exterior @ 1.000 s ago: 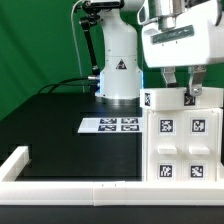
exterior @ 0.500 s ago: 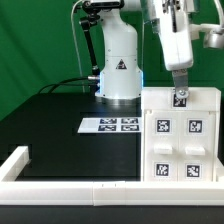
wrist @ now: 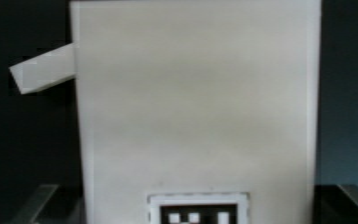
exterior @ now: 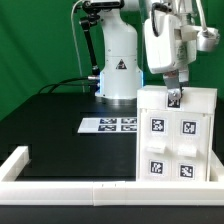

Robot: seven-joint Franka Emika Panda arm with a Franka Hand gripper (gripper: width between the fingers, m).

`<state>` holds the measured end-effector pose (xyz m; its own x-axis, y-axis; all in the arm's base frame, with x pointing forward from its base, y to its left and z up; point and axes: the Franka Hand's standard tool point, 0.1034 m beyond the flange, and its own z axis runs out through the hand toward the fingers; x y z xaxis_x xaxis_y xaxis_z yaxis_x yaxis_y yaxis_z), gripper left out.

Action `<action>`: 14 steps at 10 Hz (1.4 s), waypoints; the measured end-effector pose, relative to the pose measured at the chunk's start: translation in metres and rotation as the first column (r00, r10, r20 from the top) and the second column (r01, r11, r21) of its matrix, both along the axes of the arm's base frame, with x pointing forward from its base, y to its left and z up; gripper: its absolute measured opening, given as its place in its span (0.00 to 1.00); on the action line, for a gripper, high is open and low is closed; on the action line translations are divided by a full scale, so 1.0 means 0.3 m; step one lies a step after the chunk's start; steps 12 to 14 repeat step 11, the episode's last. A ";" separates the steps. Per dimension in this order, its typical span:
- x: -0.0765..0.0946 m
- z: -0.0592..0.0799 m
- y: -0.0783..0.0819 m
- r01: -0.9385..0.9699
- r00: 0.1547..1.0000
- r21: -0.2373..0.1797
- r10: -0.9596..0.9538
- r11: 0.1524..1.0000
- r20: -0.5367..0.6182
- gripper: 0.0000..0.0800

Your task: Assemble cabinet

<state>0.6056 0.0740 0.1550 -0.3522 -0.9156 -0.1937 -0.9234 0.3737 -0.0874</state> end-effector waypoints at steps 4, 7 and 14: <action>0.001 0.014 0.015 -0.085 0.996 -0.011 0.085 0.996 0.018 0.93; 0.018 0.086 0.026 -0.115 0.992 0.005 0.115 0.993 0.060 1.00; 0.015 0.076 0.032 -0.138 0.989 0.000 0.138 0.990 0.059 1.00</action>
Offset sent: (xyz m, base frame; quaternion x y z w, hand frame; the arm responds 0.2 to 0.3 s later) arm -0.0089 0.0043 0.0144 -0.0004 -0.0106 -0.0264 0.9996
